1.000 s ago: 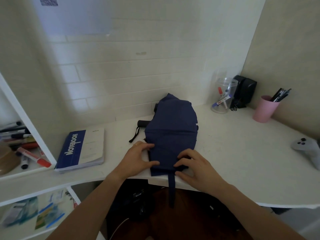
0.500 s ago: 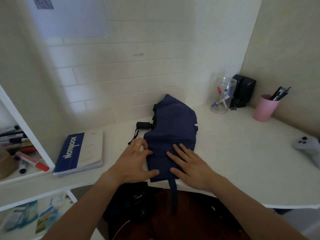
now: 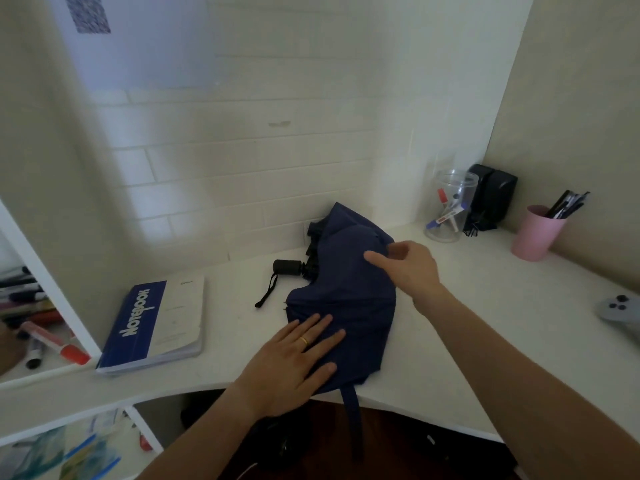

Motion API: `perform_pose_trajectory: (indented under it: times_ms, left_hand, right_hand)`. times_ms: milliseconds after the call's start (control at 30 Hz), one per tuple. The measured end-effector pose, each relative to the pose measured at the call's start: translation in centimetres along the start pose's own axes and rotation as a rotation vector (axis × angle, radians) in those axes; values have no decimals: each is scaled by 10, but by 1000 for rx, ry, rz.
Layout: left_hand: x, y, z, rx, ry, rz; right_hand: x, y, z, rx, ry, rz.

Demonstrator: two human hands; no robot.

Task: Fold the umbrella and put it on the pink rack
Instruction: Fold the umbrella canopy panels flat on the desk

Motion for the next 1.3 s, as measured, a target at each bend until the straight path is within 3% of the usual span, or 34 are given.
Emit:
perform_pose_trajectory:
  times_ms: [67, 233, 467, 633, 733, 800, 1067, 1167, 1300]
  left_hand:
    - [2, 1, 0, -11, 12, 7]
    - [8, 6, -3, -83, 92, 51]
    - [12, 22, -8, -173, 253, 84]
    - [18, 24, -18, 147, 362, -420]
    - [30, 25, -18, 447, 663, -731]
    - [43, 28, -14, 558, 759, -854]
    - [46, 33, -11, 562, 505, -1224]
    - [39, 33, -18, 568, 431, -1139]
    - [35, 33, -21, 516, 371, -1010]
  right_hand:
    - [-3, -12, 5, -130, -153, 245]
    - [6, -22, -10, -80, -290, 523]
    - [3, 24, -69, -43, -362, 445]
    - [-14, 71, -90, -85, -374, 399]
    - [-13, 77, -95, -39, -370, 383]
    - [-12, 75, -96, -14, -382, 363]
    - [-10, 73, -95, -56, -416, 509]
    - [-11, 67, -97, -138, -400, 520]
    - [-10, 60, -97, -210, -232, 475]
Point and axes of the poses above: each hand's wrist, its own z-axis towards the middle knuckle, its own x-axis out of the back of the hand, y = z × x, the point moved 2 cm from there along z, towards the middle knuckle, and after that the axes turned 8 degrees about -z, right-handed, at the moved point
